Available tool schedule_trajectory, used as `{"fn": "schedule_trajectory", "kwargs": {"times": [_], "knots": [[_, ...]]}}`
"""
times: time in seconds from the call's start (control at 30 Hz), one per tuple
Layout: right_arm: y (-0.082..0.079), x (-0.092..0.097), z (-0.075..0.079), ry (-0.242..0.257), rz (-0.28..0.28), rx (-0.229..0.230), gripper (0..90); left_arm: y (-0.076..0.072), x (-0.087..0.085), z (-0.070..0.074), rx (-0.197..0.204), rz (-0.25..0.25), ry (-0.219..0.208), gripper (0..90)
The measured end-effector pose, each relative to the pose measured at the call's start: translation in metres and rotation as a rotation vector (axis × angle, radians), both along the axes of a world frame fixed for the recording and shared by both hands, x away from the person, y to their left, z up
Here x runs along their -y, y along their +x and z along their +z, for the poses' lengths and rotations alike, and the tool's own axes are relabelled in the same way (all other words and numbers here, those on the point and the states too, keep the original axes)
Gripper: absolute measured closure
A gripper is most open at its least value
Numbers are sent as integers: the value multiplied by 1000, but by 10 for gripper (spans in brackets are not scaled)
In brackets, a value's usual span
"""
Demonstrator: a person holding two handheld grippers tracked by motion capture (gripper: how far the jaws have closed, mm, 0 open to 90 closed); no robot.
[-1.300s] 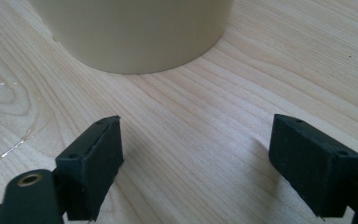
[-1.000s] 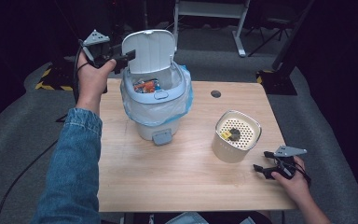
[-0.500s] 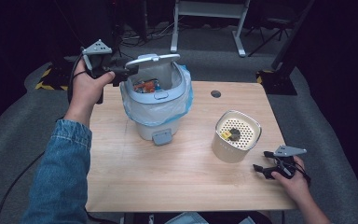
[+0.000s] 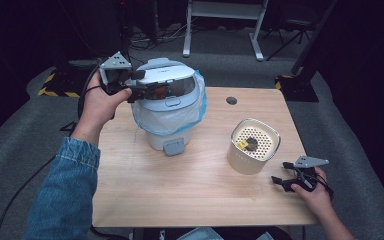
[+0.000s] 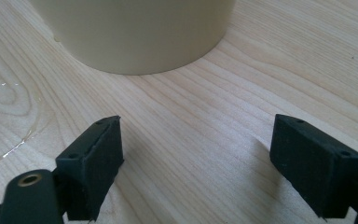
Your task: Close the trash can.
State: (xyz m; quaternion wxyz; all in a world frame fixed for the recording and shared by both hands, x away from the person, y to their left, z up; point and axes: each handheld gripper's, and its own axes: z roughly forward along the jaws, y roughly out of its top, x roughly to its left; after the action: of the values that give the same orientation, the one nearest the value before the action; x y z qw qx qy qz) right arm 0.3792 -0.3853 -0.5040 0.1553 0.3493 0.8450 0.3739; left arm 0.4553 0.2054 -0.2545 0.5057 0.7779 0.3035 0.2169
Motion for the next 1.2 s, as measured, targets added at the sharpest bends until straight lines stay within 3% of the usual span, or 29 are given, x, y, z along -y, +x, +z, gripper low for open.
{"fn": "schedule_trajectory", "kwargs": {"times": [0.23, 0.67, 0.77, 1.03, 1.2], "knots": [[0, 0, 0, 0, 0, 0, 175, -7, 6, -4, -50, -69, -13, 396], [0, 0, 0, -2, 0, 0, 172, 1, 12, -17, -128, -84, -38, 453], [0, 0, 0, -1, 0, 0, 172, 4, 17, -20, -145, -75, -27, 455], [0, 0, 0, -2, 0, 0, 172, 13, 22, -23, -144, -27, -59, 471], [0, 0, 0, -2, 0, 0, 172, 15, 26, -23, -118, 20, -29, 464]]}}
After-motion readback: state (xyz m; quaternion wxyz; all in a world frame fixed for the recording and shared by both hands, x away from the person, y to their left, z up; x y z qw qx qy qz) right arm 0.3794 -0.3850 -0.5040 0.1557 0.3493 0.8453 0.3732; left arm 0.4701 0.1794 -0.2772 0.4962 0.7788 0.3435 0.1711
